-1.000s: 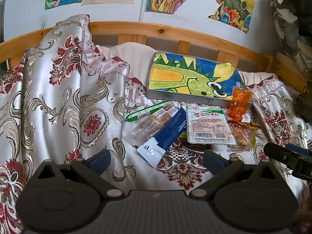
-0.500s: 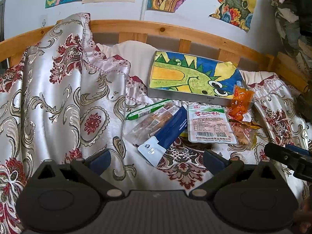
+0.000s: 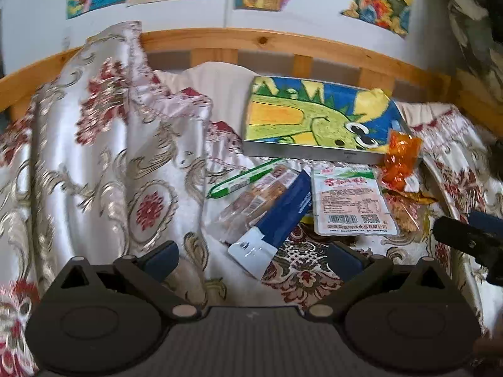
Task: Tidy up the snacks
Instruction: 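Grasp the blue stick package with the left gripper while the right gripper grasps the white-green snack bag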
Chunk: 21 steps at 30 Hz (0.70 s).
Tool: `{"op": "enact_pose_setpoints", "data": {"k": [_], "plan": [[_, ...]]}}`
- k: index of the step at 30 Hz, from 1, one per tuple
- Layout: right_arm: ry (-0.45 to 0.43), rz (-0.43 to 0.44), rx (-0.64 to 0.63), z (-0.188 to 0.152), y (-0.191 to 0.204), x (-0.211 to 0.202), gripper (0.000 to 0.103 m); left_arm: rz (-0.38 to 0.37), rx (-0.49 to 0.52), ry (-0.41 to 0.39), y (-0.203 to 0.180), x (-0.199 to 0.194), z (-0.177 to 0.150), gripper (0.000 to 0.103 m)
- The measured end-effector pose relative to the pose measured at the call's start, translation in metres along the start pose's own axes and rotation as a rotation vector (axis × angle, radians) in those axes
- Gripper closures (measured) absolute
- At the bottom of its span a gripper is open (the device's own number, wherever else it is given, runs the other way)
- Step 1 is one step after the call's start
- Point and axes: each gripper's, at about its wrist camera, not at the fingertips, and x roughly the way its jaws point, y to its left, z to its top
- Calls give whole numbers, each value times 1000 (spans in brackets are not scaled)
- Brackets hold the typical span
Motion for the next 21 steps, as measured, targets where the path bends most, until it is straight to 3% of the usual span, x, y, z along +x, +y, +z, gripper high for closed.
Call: {"op": "enact_pose_setpoints", "data": {"k": [8,14,21], "plan": [[177,130,87,15,-12,40,0,-62,119,25,-1,30,14,1],[213,138,44,23,-8,69,1,-84,214,88,-1,49,12,1],[275,153,64,27,-9,106,2,-120,305,86,-7,54,7,1]]}}
